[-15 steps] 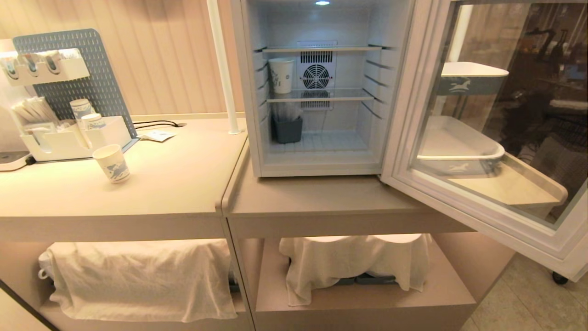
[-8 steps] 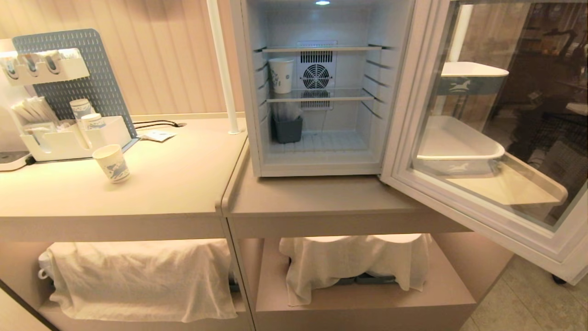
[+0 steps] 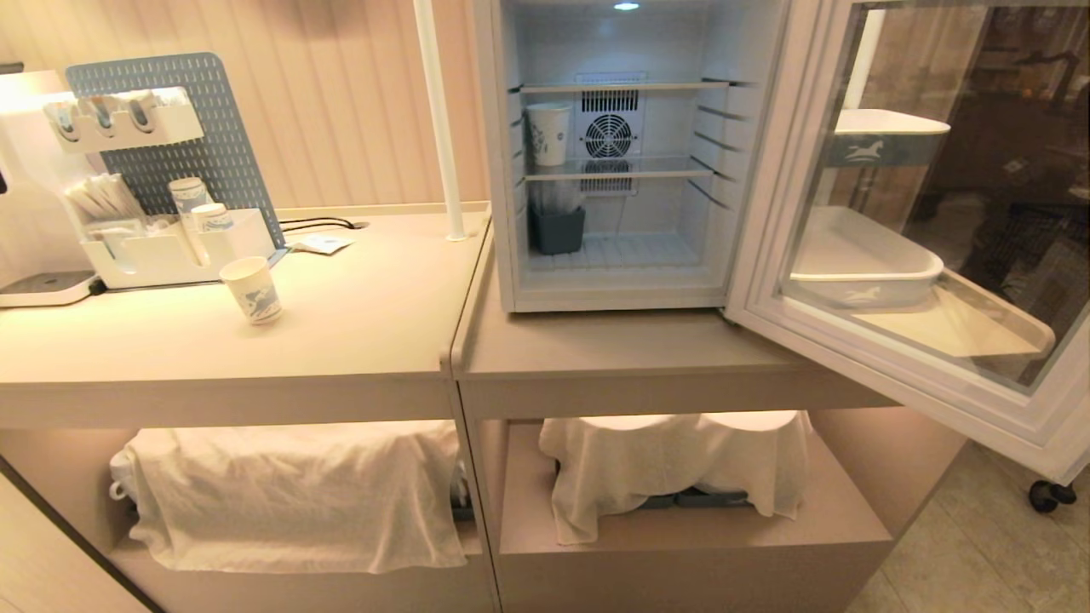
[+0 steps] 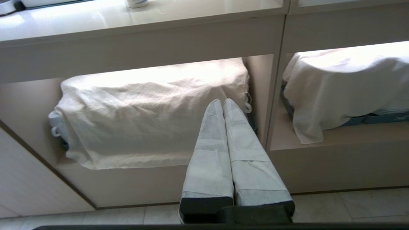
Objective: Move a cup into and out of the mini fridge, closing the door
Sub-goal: Put the paper cup in the freezer
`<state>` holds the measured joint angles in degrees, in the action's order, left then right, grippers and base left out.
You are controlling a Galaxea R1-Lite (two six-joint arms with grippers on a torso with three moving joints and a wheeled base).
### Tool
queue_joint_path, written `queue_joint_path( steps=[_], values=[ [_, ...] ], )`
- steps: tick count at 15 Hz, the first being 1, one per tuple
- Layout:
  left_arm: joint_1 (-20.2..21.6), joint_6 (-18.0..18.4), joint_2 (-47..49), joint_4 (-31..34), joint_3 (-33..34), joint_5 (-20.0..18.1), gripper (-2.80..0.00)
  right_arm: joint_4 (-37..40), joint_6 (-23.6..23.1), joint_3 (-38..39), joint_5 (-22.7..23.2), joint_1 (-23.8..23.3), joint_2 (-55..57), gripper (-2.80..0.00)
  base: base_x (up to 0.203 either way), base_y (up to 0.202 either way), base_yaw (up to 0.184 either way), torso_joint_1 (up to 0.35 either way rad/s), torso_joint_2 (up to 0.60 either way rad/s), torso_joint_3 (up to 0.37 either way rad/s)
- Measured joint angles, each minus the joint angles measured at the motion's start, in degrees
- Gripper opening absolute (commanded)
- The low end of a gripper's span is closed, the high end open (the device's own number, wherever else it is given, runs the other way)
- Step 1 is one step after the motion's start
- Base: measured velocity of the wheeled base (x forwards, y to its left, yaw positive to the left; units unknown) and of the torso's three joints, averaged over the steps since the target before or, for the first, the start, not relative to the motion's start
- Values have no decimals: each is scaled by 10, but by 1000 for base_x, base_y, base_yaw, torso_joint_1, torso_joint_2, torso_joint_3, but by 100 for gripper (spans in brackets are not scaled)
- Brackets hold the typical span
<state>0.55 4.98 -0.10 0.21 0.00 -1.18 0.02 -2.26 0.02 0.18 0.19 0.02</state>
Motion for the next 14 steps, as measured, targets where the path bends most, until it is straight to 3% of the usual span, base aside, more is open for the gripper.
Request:
queue_joint_path(
  steps=[14],
  values=[
    [-1, -16, 0, 1, 0, 3, -280, -2, 0, -1, 0, -1, 0, -280, 0, 191, -1, 3, 2, 1]
  ],
)
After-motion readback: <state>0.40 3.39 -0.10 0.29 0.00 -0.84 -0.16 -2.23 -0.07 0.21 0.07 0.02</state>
